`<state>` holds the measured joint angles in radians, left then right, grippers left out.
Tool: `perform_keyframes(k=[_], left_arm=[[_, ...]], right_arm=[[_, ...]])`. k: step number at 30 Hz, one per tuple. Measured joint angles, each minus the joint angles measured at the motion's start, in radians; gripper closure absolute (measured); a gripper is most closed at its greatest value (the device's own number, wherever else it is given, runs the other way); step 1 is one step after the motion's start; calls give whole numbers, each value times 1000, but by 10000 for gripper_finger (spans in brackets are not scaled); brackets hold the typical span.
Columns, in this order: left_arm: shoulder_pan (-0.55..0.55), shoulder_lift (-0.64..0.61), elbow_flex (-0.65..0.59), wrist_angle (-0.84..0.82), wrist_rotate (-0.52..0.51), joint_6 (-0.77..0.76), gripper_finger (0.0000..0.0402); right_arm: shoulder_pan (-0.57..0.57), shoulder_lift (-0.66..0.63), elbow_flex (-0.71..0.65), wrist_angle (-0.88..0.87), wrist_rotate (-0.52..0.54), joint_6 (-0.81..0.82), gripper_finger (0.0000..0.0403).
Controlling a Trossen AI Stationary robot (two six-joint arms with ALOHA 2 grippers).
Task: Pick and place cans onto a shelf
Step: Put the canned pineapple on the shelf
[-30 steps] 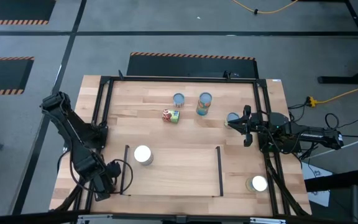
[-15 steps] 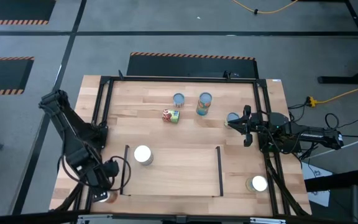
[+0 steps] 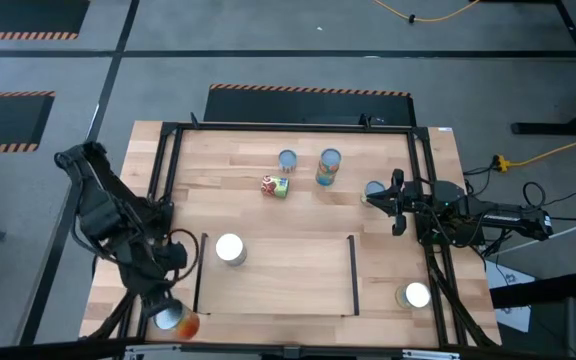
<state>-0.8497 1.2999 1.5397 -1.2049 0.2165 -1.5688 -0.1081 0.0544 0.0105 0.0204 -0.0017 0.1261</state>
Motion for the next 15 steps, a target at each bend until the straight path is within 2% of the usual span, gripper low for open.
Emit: perform_keyframes(k=[3,9,15], left_arm=[[2,0,47,0,-37,-27,401],[6,-1,98,2,-186,-26,401],[62,3,99,5,-207,-26,401]], right_arm=[[0,0,0,0,0,0,342],[0,0,0,0,0,0,342],[0,0,0,0,0,0,342]])
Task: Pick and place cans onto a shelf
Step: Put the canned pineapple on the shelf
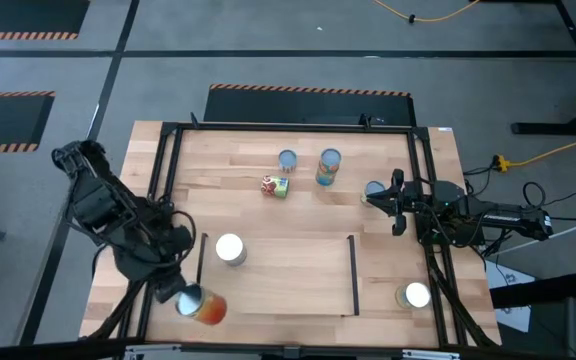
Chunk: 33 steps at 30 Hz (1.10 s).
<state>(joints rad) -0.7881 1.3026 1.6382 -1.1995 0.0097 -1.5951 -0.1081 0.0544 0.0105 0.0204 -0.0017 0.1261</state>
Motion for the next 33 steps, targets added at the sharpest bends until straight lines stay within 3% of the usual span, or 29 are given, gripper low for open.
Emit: perform_keyframes(k=[13,23,33], left_arm=[[181,47,1,2,52,8,402],[195,124,1,-53,146,7,401],[195,159,1,-116,135,6,401]], right_arm=[[0,0,0,0,0,0,342],[0,0,0,0,0,-1,342],[0,0,0,0,0,-3,342]])
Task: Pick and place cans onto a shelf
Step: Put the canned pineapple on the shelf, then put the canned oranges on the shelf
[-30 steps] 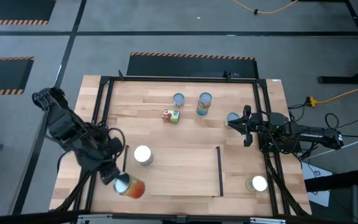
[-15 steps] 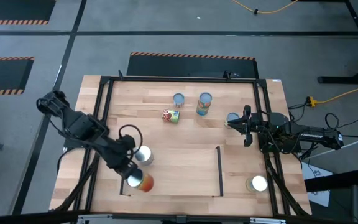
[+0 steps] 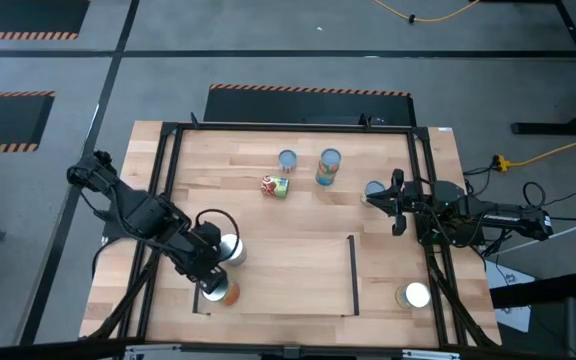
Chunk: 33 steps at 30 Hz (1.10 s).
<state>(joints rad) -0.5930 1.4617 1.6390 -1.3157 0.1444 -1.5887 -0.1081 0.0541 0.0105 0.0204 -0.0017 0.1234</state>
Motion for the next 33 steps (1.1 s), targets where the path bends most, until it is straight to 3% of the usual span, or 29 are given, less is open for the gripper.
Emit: perform_keyframes(k=[13,33], left_arm=[[20,0,0,-18,-11,1,398],[19,0,0,-16,-57,2,319]], right_arm=[[0,0,0,0,0,0,342],[0,0,0,0,0,0,342]])
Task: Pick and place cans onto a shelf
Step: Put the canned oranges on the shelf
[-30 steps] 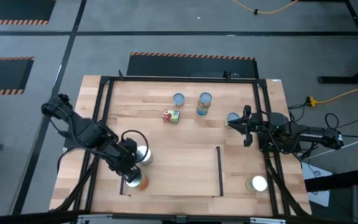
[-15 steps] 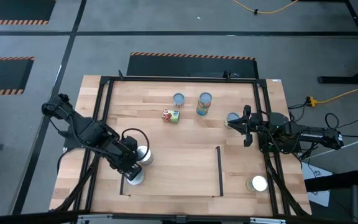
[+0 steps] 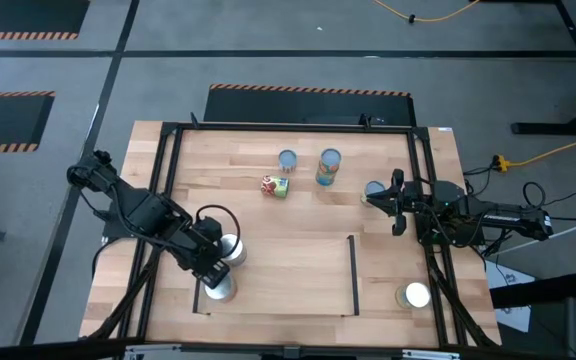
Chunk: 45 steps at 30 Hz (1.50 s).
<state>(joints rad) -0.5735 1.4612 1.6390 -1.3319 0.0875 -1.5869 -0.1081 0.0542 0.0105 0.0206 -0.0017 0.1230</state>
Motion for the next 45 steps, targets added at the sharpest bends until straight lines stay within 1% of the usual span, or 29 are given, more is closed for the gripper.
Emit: perform_keyframes(k=[2,10,14,16,20,23,31,34,37,40,42,43,45], left_arm=[[0,0,0,0,0,8,315],[-6,-10,-2,9,5,147,315],[-12,-40,-2,9,6,207,315],[-11,-57,-2,9,6,210,317],[-11,-108,-2,11,-21,243,318],[-12,-155,-2,13,-111,330,318],[-2,-264,-2,13,-525,650,318],[20,-281,-2,12,-629,747,318],[52,-296,-2,11,-670,854,318],[100,-295,-2,12,-673,973,318],[143,-290,-11,56,-672,1051,318],[163,-292,-25,98,-659,1098,318],[204,-300,-69,191,-595,1197,318]], right_arm=[[0,0,0,0,0,0,342],[0,0,0,0,0,0,342],[0,0,0,0,0,0,342],[0,0,0,0,0,0,342],[0,0,0,1,0,0,342],[0,0,0,2,0,0,342],[0,0,0,6,0,0,342],[0,0,0,6,0,0,342],[0,0,0,6,0,0,342],[0,0,0,6,0,0,342],[0,0,0,23,0,0,342],[0,0,0,35,0,0,342],[0,0,0,50,0,0,342]])
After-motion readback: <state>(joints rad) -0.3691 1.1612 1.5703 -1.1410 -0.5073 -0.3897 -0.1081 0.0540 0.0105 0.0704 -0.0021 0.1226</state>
